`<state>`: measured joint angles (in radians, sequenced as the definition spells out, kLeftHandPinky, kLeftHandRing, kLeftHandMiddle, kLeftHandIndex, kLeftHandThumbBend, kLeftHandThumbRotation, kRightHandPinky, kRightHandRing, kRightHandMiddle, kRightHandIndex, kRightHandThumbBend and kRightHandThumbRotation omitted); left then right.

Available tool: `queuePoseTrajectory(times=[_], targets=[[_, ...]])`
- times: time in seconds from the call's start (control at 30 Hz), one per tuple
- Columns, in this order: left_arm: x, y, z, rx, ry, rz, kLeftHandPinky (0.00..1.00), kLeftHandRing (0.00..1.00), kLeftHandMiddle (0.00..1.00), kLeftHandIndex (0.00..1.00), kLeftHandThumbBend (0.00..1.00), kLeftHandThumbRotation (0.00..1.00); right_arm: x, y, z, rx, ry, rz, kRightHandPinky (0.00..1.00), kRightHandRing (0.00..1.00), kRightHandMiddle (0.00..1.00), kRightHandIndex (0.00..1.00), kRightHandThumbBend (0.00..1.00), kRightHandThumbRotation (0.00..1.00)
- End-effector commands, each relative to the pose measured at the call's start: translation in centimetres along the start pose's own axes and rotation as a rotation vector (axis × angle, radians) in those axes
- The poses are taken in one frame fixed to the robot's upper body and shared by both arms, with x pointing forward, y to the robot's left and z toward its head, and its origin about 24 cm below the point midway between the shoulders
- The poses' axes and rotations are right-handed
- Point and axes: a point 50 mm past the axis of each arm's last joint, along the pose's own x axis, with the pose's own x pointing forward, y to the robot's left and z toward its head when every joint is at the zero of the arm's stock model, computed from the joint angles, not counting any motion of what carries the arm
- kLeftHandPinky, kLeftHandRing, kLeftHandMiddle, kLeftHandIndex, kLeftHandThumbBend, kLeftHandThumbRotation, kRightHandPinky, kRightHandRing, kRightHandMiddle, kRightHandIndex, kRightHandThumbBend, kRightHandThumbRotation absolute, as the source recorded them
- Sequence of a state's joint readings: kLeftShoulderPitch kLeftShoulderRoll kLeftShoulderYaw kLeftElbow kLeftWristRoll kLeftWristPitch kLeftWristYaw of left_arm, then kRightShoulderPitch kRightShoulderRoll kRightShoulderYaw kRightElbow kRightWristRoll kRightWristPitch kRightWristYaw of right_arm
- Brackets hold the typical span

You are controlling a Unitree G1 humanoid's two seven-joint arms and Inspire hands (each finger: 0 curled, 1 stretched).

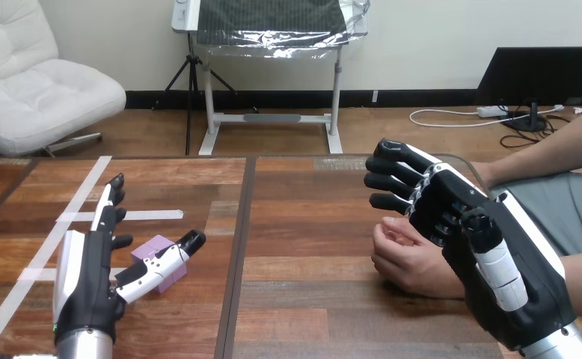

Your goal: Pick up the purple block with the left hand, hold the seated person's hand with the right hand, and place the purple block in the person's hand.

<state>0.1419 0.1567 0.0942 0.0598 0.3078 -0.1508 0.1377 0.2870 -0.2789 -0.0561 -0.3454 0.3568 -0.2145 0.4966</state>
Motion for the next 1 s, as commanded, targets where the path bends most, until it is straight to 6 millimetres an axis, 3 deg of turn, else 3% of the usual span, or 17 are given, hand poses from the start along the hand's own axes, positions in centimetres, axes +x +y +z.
queuePoseTrajectory(times=[0.0, 0.4, 0.97], targets=[[1.8, 0.2, 1.5, 0.031, -0.058, 0.019, 0.82, 0.95, 0.97, 0.97, 0.95, 0.46, 1.4, -0.5, 1.7, -0.053, -0.103, 0.004, 0.83, 0.86, 0.86, 0.86, 0.90, 0.87], [2.4, -0.2, 1.0, 0.090, -0.021, 0.017, 0.99, 0.99, 1.00, 0.97, 0.94, 0.47, 1.4, -0.6, 1.6, -0.055, -0.105, 0.004, 0.82, 0.85, 0.86, 0.86, 0.90, 0.87], [2.9, -0.8, 0.1, 0.183, 0.016, 0.007, 1.00, 1.00, 1.00, 0.96, 0.92, 0.48, 1.5, -0.6, 1.8, -0.055, -0.105, 0.013, 0.83, 0.85, 0.86, 0.86, 0.90, 0.86]])
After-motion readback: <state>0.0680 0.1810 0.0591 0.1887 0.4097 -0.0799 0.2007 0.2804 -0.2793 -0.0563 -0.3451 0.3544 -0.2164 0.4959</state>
